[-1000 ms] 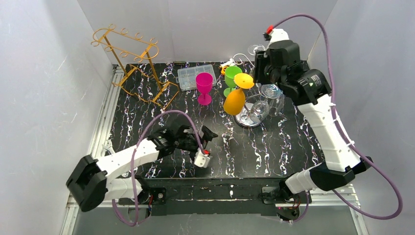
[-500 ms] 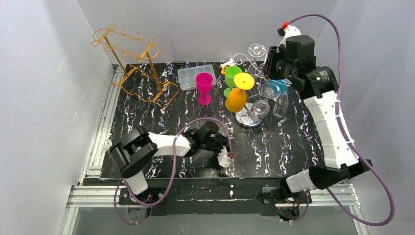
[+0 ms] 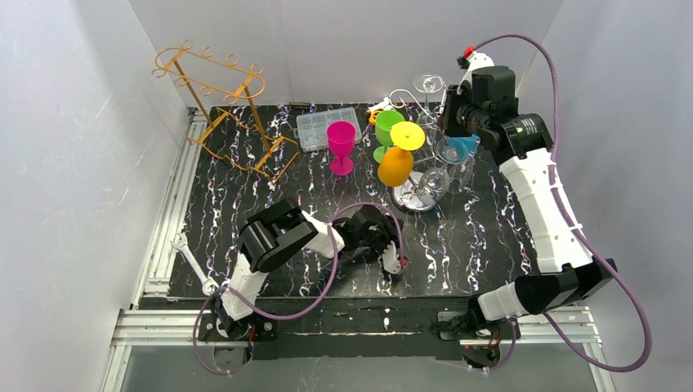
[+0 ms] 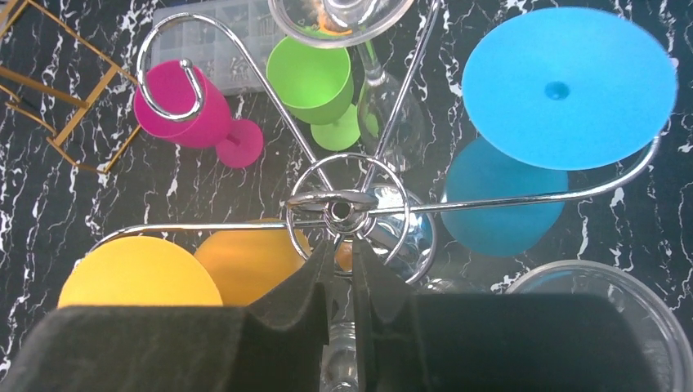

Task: Place the wine glass upside down on the wine glass rack
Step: Move the wine rack to the center of the board.

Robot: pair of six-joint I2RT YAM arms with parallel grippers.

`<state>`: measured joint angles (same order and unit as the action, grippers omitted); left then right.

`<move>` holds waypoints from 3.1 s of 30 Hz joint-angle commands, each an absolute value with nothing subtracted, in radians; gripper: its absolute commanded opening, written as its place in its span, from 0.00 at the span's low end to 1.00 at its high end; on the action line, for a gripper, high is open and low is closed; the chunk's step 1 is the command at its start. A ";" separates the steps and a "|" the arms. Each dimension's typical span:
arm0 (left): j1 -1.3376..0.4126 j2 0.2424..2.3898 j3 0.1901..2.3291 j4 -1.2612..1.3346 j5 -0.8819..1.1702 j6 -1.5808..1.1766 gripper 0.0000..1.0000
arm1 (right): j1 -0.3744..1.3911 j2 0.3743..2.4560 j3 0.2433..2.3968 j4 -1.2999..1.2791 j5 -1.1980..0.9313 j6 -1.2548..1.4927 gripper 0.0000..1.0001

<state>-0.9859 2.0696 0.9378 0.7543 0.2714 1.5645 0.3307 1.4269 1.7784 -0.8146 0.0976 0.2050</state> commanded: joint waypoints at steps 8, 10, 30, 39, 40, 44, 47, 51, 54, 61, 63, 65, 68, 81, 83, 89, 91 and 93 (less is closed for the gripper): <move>-0.988 2.208 1.049 0.910 0.253 1.692 0.00 | 0.313 1.372 1.724 -0.713 0.030 0.194 0.20; -0.984 2.218 1.072 0.889 0.243 1.692 0.00 | 0.310 1.368 1.722 -0.714 0.022 0.192 0.20; -0.935 2.265 1.237 0.703 0.171 1.682 0.00 | 0.284 1.402 1.659 -0.689 0.006 0.170 0.20; -0.906 2.295 1.293 0.679 0.168 1.687 0.00 | 0.266 1.442 1.665 -0.654 -0.014 0.176 0.20; -0.903 2.303 1.304 0.676 0.166 1.688 0.00 | 0.264 1.451 1.670 -0.651 -0.010 0.175 0.20; -0.896 2.335 1.364 0.658 0.161 1.686 0.00 | 0.253 1.484 1.686 -0.639 -0.006 0.163 0.20; -0.893 2.368 1.417 0.638 0.159 1.684 0.00 | 0.242 1.506 1.707 -0.633 -0.006 0.157 0.20; -0.887 2.408 1.502 0.609 0.152 1.681 0.00 | 0.231 1.528 1.724 -0.622 -0.006 0.154 0.20; -0.880 2.433 1.551 0.589 0.150 1.681 0.00 | 0.219 1.541 1.730 -0.607 -0.006 0.153 0.20; -0.875 2.449 1.586 0.563 0.148 1.677 0.00 | 0.206 1.589 1.780 -0.599 -0.023 0.154 0.20; -0.874 2.424 1.561 0.563 0.148 1.667 0.00 | 0.206 1.590 1.792 -0.603 -0.032 0.153 0.20; -0.875 2.389 1.529 0.564 0.140 1.641 0.06 | 0.206 1.581 1.797 -0.599 -0.044 0.156 0.22; -0.875 2.307 1.462 0.564 0.127 1.592 0.32 | 0.206 1.566 1.813 -0.602 -0.062 0.166 0.25; -0.891 1.724 0.867 0.554 0.150 1.493 0.86 | 0.206 1.489 1.853 -0.629 -0.110 0.221 0.54; -0.890 1.614 0.812 0.509 0.143 1.444 0.91 | 0.206 1.478 1.871 -0.636 -0.111 0.229 0.63; -0.891 1.267 0.804 0.215 0.084 1.223 0.98 | 0.207 1.481 1.976 -0.688 -0.094 0.231 0.98; -0.888 1.181 0.850 0.122 0.026 1.143 0.98 | 0.207 1.492 2.021 -0.706 -0.097 0.235 0.98; -0.865 1.130 0.933 -0.011 -0.036 1.037 0.98 | 0.208 1.499 2.056 -0.714 -0.105 0.246 0.98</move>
<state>-0.8912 1.2383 0.8081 0.2566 0.0775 1.2712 0.2096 1.5246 1.9608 -0.7032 -0.0935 0.2310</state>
